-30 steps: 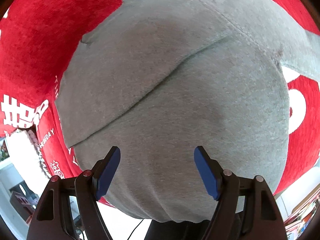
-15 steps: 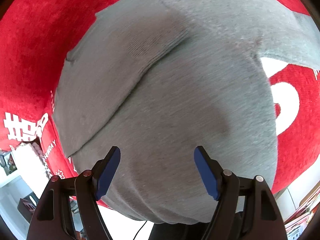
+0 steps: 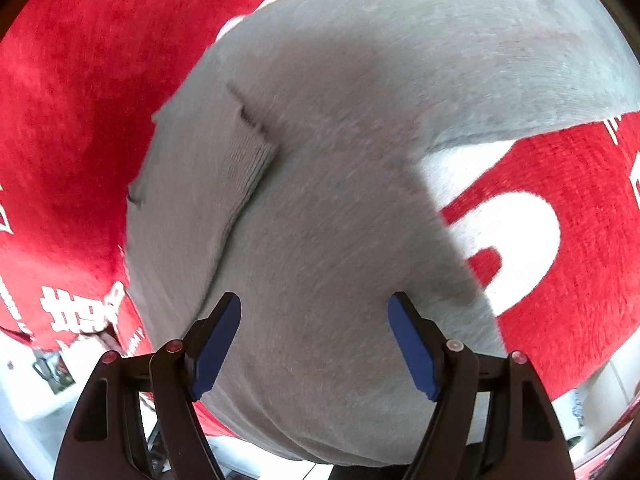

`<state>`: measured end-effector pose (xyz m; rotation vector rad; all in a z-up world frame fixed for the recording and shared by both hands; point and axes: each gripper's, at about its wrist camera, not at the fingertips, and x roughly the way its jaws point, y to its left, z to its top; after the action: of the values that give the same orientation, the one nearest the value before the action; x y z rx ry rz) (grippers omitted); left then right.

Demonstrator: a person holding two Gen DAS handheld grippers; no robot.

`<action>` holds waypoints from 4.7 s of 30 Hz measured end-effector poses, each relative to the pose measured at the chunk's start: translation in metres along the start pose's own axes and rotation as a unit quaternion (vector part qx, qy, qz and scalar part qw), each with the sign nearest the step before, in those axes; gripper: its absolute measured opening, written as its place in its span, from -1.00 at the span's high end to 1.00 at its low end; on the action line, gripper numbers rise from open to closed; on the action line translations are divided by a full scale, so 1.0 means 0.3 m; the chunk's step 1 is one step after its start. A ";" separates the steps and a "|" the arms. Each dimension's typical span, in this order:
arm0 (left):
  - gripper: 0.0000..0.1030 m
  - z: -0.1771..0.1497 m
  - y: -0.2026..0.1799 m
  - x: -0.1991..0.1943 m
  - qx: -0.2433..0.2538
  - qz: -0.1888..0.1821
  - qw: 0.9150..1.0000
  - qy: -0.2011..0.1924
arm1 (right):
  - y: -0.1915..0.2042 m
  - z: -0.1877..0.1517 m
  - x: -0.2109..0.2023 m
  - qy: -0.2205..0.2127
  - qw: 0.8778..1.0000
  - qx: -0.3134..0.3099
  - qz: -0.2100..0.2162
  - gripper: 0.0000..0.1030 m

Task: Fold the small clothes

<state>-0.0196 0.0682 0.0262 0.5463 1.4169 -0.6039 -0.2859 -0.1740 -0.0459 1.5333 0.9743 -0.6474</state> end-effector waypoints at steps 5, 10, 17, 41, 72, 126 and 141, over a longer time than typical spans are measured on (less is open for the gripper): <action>-1.00 0.028 -0.112 0.029 0.044 0.010 0.999 0.013 | -0.102 0.033 -0.055 -0.022 0.998 0.028 0.043 -0.53; -1.00 0.083 -0.254 0.042 0.083 0.011 0.996 0.006 | -0.220 0.075 -0.152 -0.057 0.994 0.051 0.080 -0.55; -1.00 0.118 -0.421 0.053 0.117 0.003 0.993 0.005 | -0.473 0.148 -0.295 -0.131 0.982 0.123 0.062 -0.55; -1.00 0.093 -0.516 0.058 0.110 0.003 0.994 -0.009 | -0.575 0.337 -0.475 -0.227 0.945 0.141 0.188 0.85; -1.00 0.028 0.138 0.037 -0.081 0.023 0.996 -0.037 | 0.425 0.166 0.174 -0.071 0.985 -0.135 0.085 0.85; 0.85 0.227 0.232 0.058 -0.042 -0.046 0.997 -0.042 | -0.022 0.145 -0.051 -0.073 0.983 -0.171 -0.005 0.12; -0.93 0.188 0.099 0.074 -0.043 -0.012 0.999 -0.031 | -0.043 0.290 0.026 -0.087 0.977 -0.181 -0.068 0.83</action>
<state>0.0430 0.0506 0.0084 0.4391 1.3858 -0.5720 -0.2832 -0.2569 -0.0761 1.0792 1.0062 -0.6493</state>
